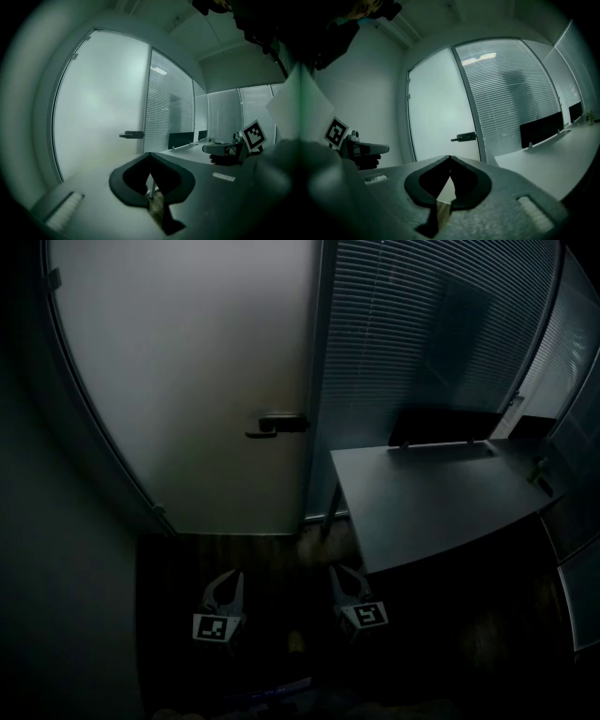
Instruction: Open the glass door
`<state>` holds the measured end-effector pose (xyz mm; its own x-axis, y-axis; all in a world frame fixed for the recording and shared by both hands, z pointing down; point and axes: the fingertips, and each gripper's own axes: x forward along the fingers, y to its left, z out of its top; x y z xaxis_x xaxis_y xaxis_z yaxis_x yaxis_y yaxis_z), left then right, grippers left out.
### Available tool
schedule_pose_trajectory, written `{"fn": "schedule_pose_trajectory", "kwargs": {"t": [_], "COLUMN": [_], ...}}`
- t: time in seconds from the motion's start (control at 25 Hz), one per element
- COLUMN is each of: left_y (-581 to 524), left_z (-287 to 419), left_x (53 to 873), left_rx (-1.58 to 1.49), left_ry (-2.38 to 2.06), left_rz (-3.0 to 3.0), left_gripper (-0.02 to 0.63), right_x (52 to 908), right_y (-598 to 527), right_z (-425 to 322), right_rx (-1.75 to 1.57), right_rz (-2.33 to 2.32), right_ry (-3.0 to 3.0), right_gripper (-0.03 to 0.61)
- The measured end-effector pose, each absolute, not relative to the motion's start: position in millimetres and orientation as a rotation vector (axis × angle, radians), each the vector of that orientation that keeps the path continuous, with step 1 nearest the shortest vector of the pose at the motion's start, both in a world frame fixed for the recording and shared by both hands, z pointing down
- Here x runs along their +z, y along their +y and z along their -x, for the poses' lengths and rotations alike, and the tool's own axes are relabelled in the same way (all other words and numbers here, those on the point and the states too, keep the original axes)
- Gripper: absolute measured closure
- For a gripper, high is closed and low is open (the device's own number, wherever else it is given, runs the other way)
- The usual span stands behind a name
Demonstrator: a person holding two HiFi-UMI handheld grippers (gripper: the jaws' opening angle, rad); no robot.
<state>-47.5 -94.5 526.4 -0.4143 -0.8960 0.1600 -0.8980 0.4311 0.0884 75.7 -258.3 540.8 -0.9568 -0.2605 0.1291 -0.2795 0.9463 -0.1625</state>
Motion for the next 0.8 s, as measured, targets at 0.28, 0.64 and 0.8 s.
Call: {"fn": "schedule_pose_trajectory", "kwargs": {"t": [0.28, 0.64, 0.8], "left_y": [-132, -164, -175], "left_z": [76, 103, 111], "left_x": [534, 533, 531], "left_rx": [0.035, 0.044, 0.062], "left_ry": [-2.494, -2.511, -2.516], "left_rz": [-1.558, -1.534, -1.538], "left_gripper": [0.611, 0.611, 0.611], "right_x": [545, 548, 548], "right_y": [-295, -325, -334], "right_z": [-45, -12, -2], "right_rx": [0.276, 0.281, 0.289], "right_rz": [-0.382, -0.308, -0.303], "right_ry": [-2.995, -2.998, -3.002], "right_gripper": [0.580, 0.580, 0.580]}}
